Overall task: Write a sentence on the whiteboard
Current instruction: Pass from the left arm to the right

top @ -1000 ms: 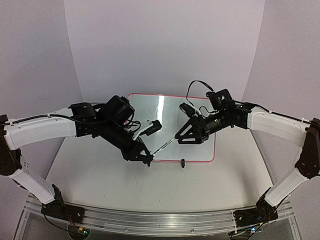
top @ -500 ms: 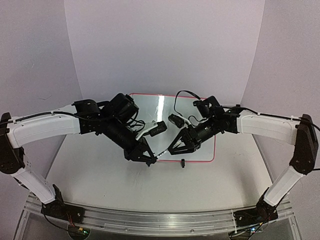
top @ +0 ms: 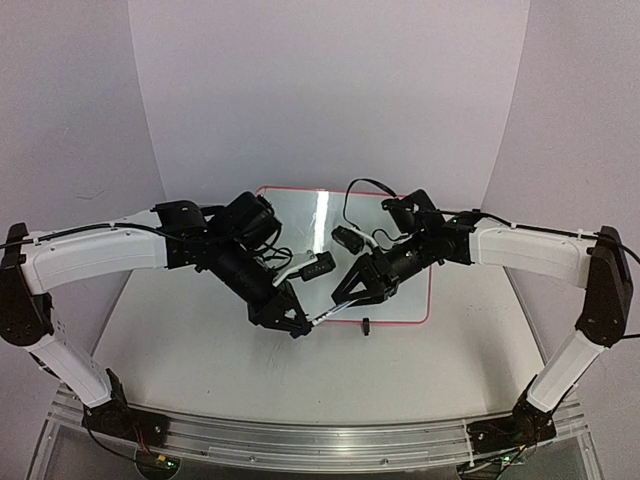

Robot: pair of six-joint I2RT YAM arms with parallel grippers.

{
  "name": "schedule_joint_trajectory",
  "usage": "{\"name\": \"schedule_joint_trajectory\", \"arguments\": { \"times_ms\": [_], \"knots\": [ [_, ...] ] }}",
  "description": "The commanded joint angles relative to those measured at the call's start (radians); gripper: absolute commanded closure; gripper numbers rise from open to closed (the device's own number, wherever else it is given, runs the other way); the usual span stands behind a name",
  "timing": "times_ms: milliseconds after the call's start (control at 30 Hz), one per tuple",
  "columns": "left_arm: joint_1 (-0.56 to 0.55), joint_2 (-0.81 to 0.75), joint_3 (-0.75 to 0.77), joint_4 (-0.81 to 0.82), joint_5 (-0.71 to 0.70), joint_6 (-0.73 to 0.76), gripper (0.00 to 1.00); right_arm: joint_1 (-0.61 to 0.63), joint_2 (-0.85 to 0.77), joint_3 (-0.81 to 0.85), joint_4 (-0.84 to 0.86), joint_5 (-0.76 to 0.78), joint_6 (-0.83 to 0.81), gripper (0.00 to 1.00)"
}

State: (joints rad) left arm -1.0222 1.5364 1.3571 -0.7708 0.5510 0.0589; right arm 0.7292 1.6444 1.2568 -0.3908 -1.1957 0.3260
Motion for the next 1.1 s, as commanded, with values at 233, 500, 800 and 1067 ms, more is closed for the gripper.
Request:
{"name": "schedule_joint_trajectory", "arguments": {
  "times_ms": [233,500,800,1067],
  "knots": [
    [-0.001,0.042,0.087,-0.049,0.027,0.044,1.0,0.024,0.0,0.038,0.002,-0.013,-0.015,0.59],
    [-0.001,0.063,0.103,-0.065,0.018,0.054,1.0,0.037,0.009,0.044,-0.007,0.002,-0.023,0.62],
    [-0.001,0.068,0.118,-0.061,0.007,0.056,1.0,0.057,0.018,0.045,-0.025,0.005,-0.043,0.62],
    [-0.001,0.089,0.134,-0.07,0.01,0.063,1.0,0.061,0.017,0.05,-0.032,0.007,-0.05,0.67]
  ]
}}
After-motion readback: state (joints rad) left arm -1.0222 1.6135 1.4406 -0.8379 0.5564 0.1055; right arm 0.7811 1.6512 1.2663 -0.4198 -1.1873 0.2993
